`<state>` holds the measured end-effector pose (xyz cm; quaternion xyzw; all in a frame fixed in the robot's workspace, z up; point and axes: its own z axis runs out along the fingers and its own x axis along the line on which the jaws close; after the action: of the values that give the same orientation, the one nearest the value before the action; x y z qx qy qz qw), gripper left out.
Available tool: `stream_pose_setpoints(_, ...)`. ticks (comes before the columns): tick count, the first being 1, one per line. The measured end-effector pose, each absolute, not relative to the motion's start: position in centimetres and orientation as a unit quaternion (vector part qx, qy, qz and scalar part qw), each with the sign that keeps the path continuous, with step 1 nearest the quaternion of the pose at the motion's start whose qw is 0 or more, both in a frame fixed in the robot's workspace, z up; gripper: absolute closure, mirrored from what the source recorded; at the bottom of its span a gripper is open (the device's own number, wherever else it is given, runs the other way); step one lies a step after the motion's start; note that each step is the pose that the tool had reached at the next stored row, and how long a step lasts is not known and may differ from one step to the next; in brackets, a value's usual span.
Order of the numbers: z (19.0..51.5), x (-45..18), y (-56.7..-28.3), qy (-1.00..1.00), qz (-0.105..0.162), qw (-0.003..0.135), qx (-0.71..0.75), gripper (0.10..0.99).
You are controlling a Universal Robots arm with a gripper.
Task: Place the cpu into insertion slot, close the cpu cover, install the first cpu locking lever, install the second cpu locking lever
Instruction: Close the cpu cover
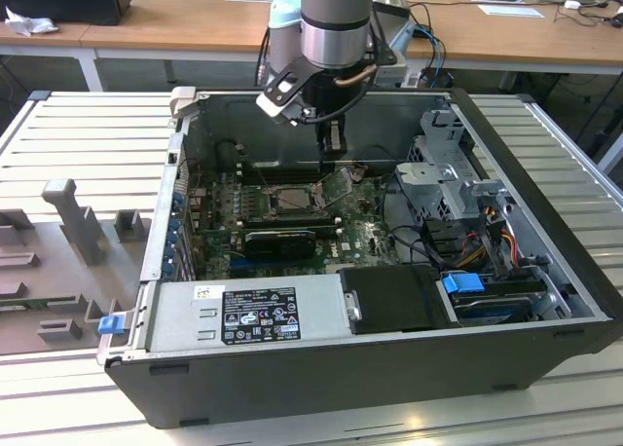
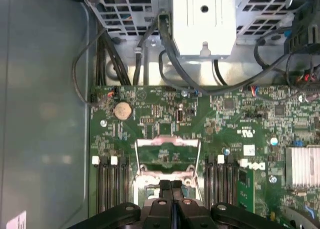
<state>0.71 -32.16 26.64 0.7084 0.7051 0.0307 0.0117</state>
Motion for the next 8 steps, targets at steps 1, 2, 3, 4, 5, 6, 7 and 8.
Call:
stream_pose_setpoints(1,26.64,1.18,-32.16,0.705,0.03,0.011,0.708,0.98)
stream_pose_setpoints(2,26.6,1.56,-32.16,0.705,0.03,0.011,0.708,0.98)
stream_pose_setpoints(3,26.54,1.66,-32.16,0.705,0.03,0.011,0.708,0.98)
stream_pose_setpoints(4,26.49,1.69,-32.16,0.705,0.03,0.011,0.708,0.98)
stream_pose_setpoints(5,26.43,1.69,-32.16,0.705,0.03,0.011,0.708,0.98)
stream_pose_setpoints(6,26.37,1.7,-32.17,0.705,0.03,0.011,0.709,0.98)
stream_pose_setpoints(7,26.31,1.74,-32.17,0.705,0.03,0.011,0.708,0.98)
stream_pose_setpoints(8,26.29,1.86,-32.17,0.705,0.03,0.011,0.708,0.98)
